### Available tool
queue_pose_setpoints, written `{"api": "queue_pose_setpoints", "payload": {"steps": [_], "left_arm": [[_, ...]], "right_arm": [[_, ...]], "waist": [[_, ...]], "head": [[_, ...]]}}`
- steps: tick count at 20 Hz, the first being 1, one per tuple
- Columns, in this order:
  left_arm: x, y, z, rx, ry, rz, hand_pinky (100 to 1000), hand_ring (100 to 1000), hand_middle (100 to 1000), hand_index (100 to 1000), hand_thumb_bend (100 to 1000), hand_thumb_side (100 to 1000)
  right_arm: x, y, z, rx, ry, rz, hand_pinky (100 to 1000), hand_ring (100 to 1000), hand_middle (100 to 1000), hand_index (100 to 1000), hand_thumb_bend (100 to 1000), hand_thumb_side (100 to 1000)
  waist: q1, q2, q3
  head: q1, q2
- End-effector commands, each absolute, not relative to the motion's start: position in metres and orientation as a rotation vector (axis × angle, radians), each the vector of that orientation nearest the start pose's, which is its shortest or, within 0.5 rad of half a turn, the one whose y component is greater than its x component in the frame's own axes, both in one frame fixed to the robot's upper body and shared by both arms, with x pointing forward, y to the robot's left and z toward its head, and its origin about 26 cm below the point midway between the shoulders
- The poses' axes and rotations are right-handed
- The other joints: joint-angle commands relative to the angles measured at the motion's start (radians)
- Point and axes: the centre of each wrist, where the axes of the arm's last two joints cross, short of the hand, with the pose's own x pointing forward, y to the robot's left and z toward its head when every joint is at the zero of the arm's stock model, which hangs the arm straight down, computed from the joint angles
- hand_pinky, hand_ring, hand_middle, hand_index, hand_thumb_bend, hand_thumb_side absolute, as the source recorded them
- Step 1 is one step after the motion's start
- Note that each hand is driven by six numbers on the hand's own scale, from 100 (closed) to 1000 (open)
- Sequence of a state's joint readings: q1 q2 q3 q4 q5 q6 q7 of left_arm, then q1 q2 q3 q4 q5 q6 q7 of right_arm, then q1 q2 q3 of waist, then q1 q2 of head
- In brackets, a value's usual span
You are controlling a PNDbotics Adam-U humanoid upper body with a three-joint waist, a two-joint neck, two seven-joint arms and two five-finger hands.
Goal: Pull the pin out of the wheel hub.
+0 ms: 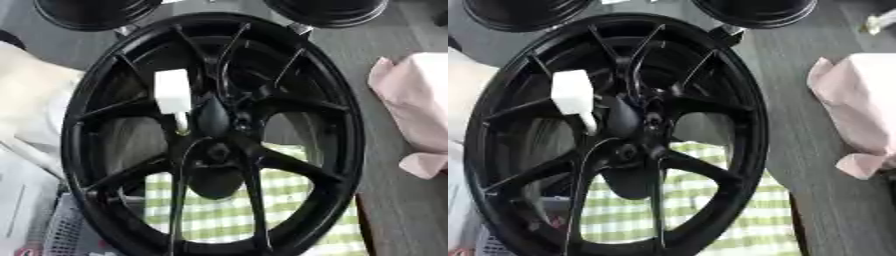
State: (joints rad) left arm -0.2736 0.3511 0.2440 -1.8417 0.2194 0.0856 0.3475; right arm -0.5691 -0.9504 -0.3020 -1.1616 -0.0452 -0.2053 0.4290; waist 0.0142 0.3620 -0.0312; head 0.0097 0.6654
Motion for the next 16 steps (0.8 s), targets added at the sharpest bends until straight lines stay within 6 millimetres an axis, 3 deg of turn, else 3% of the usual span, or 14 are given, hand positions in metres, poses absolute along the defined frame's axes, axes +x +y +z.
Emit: {"api": "queue_pose_setpoints", "payload": {"steps": [1,5,7,9,16], "left_arm": [[0.309,0.344,0.191,0.413,-2.096,0.312,655,732,583,714,706,496],[0.311,0.340,0.191,0.387,-2.094,0.291,655,734,583,714,708,497],[0.312,0.338,0.191,0.375,-2.094,0.281,655,734,583,714,709,497],[0.313,0.336,0.192,0.365,-2.099,0.274,654,735,583,714,709,497],[0.315,0.330,0.195,0.337,-2.112,0.252,654,735,583,713,708,497]], "right_arm": [[0.321,-0.539,0.287,-0.789,-1.903,0.579,919,770,776,836,727,347],[0.298,-0.543,0.276,-0.825,-2.034,0.486,895,698,681,766,666,351],[0.294,-0.535,0.274,-0.817,-2.100,0.479,889,675,655,751,658,341],[0.299,-0.519,0.280,-0.785,-2.170,0.483,879,633,602,715,630,302],[0.326,-0.438,0.294,-0.551,-2.318,0.471,871,605,572,689,600,267]], "waist": [[-0.003,-0.020,0.007],[-0.007,-0.025,0.031],[-0.007,-0.026,0.040],[-0.008,-0.024,0.048],[-0.011,-0.021,0.068]], "head": [[-0.001,-0.010],[-0.023,-0.007],[-0.033,-0.004],[-0.039,-0.004],[-0.052,-0.011]]}}
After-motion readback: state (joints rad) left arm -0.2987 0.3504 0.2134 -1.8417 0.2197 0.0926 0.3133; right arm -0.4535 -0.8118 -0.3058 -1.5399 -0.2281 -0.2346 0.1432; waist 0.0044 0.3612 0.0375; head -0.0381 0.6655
